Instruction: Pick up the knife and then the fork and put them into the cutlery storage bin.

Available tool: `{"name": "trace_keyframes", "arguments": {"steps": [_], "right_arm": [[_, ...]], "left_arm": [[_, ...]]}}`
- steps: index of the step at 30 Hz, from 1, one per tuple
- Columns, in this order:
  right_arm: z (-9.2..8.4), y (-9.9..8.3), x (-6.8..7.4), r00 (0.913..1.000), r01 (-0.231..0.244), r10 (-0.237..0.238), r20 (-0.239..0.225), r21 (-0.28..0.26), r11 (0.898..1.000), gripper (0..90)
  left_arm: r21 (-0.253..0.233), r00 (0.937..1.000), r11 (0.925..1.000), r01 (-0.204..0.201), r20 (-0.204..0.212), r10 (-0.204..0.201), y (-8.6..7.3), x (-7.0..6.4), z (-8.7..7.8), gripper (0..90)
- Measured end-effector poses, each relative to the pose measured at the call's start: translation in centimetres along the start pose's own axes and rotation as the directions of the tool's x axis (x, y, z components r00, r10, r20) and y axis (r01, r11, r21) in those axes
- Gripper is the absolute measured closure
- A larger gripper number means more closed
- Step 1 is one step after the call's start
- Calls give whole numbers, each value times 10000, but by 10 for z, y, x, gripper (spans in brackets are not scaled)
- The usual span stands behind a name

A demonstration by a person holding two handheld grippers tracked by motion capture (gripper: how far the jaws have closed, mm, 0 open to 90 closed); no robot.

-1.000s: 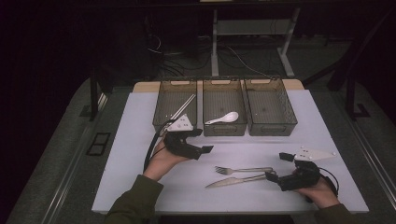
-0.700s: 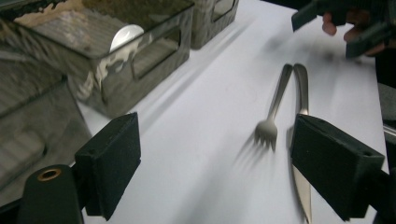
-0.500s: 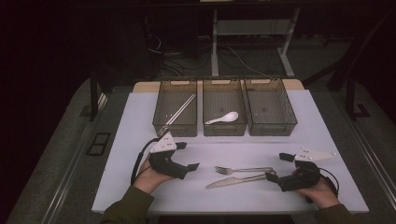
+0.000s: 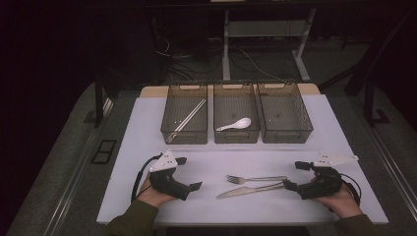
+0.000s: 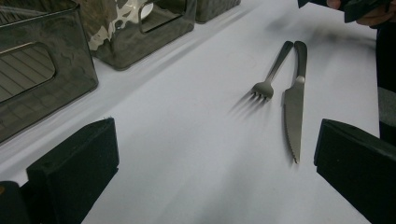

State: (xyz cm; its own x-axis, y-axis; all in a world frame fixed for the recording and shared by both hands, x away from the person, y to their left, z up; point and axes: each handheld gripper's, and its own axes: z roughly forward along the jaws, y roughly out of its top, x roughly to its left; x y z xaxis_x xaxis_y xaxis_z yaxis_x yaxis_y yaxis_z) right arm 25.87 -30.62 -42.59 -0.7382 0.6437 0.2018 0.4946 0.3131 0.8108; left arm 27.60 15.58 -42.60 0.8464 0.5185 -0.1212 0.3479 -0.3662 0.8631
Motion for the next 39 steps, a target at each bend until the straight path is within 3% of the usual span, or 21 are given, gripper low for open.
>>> {"name": "trace_keyframes", "arguments": {"steps": [7, 10, 16, 20, 24, 32, 39], "right_arm": [[2, 7, 0, 9988, 282, -266, -418, 400, 9988, 277], [4, 9, 1, 9957, 472, -420, -821, 636, 9969, 385], [11, 17, 6, 9911, 855, -754, -1097, 905, 9922, 571], [21, 20, 5, 9876, 1090, -933, -1263, 1233, 9864, 734], [34, 20, 3, 9834, 1472, -1256, -1312, 1706, 9743, 862], [50, 18, 3, 9736, 2034, -1687, -1536, 2501, 9466, 897], [53, 16, 4, 9723, 2151, -1787, -1504, 2777, 9363, 898]], "left_arm": [[89, 10000, 10000, 7, 72, -7, 0, 0, 1, 0], [170, 10000, 9999, 7, 98, -9, 0, 0, 2, 0], [249, 9999, 9997, -49, 118, 46, 0, 0, 3, 0], [258, 9999, 9997, -34, 137, 30, -1, -1, 4, 0], [275, 9999, 9996, -35, 168, 30, -1, -1, 4, 0], [375, 9998, 9993, -75, 196, 67, -1, -1, 4, 0], [465, 9997, 9989, -49, 233, 38, -1, -2, 6, 0]]}}
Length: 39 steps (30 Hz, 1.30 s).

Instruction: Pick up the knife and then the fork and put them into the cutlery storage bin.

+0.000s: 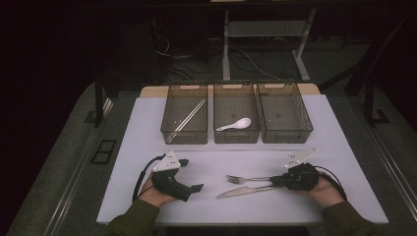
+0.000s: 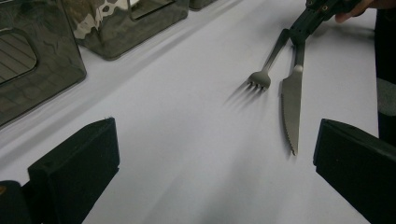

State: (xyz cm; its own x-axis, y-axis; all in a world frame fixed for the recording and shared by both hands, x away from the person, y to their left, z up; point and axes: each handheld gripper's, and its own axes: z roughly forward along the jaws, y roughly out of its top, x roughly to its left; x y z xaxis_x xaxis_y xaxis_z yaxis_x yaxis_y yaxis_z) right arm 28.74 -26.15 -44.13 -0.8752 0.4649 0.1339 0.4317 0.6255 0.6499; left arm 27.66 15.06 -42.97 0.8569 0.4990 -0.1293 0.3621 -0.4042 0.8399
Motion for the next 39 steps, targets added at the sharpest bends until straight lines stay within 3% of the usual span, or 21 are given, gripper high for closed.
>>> {"name": "trace_keyframes", "arguments": {"steps": [16, 39], "right_arm": [[2, 0, 3, 9990, 221, -226, 393, 138, 9997, 899], [2, -1, 11, 9964, 675, -638, -566, 657, 9956, 899]], "left_arm": [[48, 10000, 10000, 65, 65, -65, 0, 0, 2, 0], [81, 9999, 10000, -16, 150, 15, 0, 0, 1, 0]]}}
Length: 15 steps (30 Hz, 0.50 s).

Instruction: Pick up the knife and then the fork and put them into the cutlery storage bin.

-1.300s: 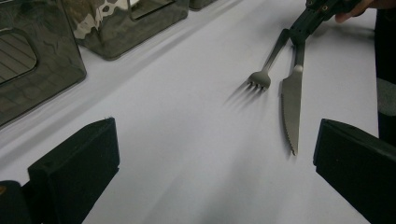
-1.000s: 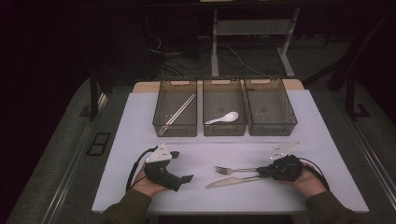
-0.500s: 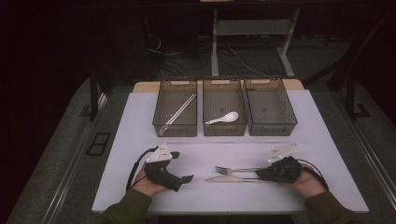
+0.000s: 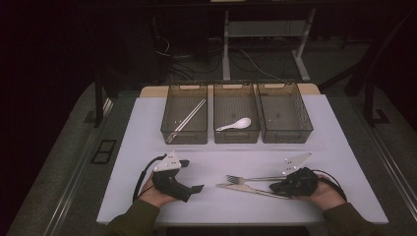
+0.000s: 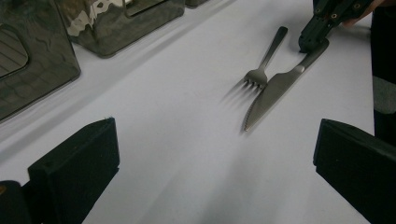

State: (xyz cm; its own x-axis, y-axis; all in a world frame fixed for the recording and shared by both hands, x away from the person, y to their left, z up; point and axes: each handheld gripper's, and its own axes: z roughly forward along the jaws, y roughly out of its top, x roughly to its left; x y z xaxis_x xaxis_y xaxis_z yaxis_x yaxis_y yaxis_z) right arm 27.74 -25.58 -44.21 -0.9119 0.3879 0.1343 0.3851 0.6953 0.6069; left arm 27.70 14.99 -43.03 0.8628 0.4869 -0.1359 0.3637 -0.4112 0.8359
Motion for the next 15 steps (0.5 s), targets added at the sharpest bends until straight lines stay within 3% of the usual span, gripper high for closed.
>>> {"name": "trace_keyframes", "arguments": {"steps": [4, 8, 12, 15], "right_arm": [[-3, 2, 2, 10000, -20, 21, 82, -65, 10000, 893], [-9, 12, 8, 10000, 26, -26, -20, -24, 10000, 788], [-6, 25, 15, 9989, 444, -456, 144, 733, 9963, 752], [-2, 36, 21, 9958, 860, -894, 207, 1285, 9880, 751]], "left_arm": [[-10, 10000, 10000, -26, 13, 26, 0, 0, 0, 0], [25, 10000, 10000, -32, 39, 32, 0, 0, 1, 0], [15, 9999, 10000, -59, 87, 59, 1, -1, 1, 0], [15, 9999, 10000, -74, 105, 74, 1, -2, 1, 0]]}}
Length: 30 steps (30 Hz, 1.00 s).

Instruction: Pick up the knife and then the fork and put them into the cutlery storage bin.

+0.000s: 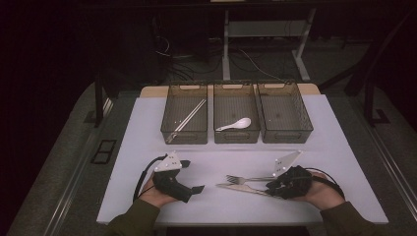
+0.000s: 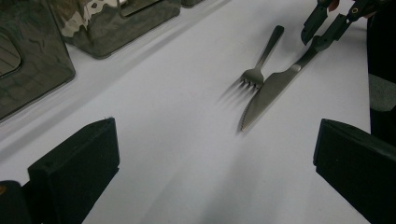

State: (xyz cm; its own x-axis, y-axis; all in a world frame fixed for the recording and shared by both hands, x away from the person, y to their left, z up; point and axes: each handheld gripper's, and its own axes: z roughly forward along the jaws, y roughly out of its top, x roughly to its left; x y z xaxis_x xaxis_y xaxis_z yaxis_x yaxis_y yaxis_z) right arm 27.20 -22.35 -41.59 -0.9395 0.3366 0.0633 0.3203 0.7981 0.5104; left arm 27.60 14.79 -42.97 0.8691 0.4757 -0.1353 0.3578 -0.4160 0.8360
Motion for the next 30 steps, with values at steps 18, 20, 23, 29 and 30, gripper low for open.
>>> {"name": "trace_keyframes", "arguments": {"steps": [18, 20, 23, 29, 30], "right_arm": [[29, 42, 6, 9941, 1004, -1081, 106, 2900, 9517, 775], [30, 44, 7, 9934, 1054, -1142, 106, 3076, 9457, 778], [32, 48, 8, 9905, 1257, -1372, 102, 3373, 9330, 782], [34, 52, 8, 9881, 1392, -1535, 97, 3680, 9193, 792], [34, 52, 8, 9890, 1358, -1480, 51, 3675, 9200, 793]], "left_arm": [[35, 9999, 10000, -86, 89, 86, 0, -1, 1, 0], [53, 9999, 9999, -86, 98, 85, 0, -1, 1, 0], [74, 9999, 9999, -85, 101, 84, 0, -1, 1, 0], [96, 9999, 9999, -92, 111, 91, 0, -1, 2, 0], [105, 9999, 9999, -94, 109, 93, 0, -1, 2, 0]]}}
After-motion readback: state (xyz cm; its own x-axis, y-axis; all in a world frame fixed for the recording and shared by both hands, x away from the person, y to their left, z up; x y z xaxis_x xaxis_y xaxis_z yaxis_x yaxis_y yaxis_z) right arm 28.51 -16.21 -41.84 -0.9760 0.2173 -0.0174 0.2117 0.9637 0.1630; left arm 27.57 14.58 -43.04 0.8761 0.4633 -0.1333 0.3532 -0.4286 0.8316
